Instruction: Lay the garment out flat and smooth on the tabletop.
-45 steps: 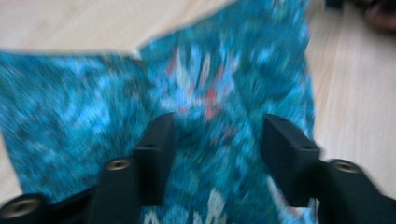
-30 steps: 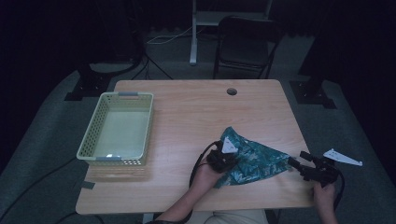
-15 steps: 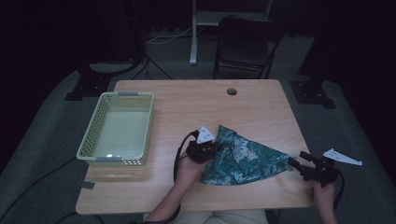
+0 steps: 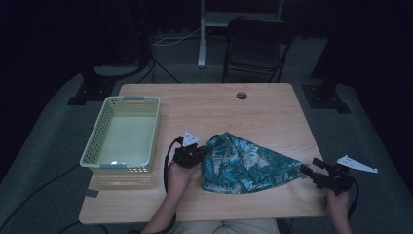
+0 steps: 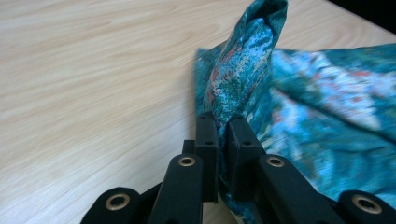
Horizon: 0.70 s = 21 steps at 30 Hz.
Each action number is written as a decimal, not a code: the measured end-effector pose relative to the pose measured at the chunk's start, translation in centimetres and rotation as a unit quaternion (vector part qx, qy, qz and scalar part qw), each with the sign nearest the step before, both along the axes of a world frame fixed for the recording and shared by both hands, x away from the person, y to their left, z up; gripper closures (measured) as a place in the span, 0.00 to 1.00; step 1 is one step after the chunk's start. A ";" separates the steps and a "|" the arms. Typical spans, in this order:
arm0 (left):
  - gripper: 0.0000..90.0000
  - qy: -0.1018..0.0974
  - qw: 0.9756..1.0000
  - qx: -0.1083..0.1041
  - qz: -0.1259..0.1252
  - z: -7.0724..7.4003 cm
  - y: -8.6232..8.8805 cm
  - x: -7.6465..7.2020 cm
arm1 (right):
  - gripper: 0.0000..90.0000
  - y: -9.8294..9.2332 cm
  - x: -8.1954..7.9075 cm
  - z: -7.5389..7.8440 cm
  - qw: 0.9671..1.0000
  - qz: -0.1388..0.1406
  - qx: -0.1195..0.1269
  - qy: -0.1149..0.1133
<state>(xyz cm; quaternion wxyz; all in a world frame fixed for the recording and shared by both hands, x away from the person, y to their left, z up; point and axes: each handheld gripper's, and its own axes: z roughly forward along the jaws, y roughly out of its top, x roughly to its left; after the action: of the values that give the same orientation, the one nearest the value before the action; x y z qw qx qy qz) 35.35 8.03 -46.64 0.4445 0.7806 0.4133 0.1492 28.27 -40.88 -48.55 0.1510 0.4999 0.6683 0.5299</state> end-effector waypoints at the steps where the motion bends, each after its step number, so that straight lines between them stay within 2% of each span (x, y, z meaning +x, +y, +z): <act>1: 0.93 0.003 1.000 0.003 0.003 -0.2 0.3 0.0 | 0.19 0.0 0.0 0.0 1.000 0.000 0.000 0.000; 5: 0.87 0.003 1.000 0.008 0.018 -0.7 1.3 0.0 | 0.19 0.1 0.1 0.0 1.000 0.000 -0.005 0.000; 7: 0.86 -0.003 0.999 0.021 0.030 -0.8 1.7 0.0 | 0.19 0.1 0.1 0.0 1.000 0.000 -0.006 0.000; 8: 0.79 -0.007 0.998 0.032 0.046 -1.0 2.2 0.2 | 0.19 0.1 0.1 0.0 1.000 0.000 -0.007 0.001; 11: 0.72 0.000 0.998 0.034 0.058 -1.1 2.8 0.4 | 0.19 0.1 0.1 0.0 1.000 0.000 -0.008 0.000; 15: 0.60 0.004 0.998 0.027 0.065 -1.1 3.2 0.3 | 0.19 0.1 0.1 0.0 1.000 0.000 -0.007 0.002; 17: 0.51 0.003 0.998 0.016 0.068 -1.0 3.4 0.1 | 0.19 0.1 0.0 0.0 1.000 0.002 -0.008 0.001; 18: 0.51 0.002 0.998 0.015 0.069 -0.8 3.5 -0.1 | 0.19 0.1 0.0 0.0 1.000 0.002 -0.008 0.001; 19: 0.49 -0.008 0.998 0.003 0.063 -0.5 3.5 -0.5 | 0.19 0.1 0.0 0.1 1.000 0.004 -0.009 -0.002; 20: 0.43 -0.013 0.998 0.000 0.059 -0.1 3.5 -0.9 | 0.19 0.1 0.0 0.2 1.000 0.005 -0.012 -0.004; 21: 0.43 -0.015 0.999 0.000 0.052 0.3 3.4 -1.2 | 0.20 0.2 0.0 0.3 1.000 0.006 -0.015 -0.005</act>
<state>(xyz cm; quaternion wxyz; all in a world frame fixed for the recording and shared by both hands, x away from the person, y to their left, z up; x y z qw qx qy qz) 34.16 11.45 -46.34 0.4420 0.7557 0.4468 0.1840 28.26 -40.73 -48.23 0.1584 0.4910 0.6782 0.5234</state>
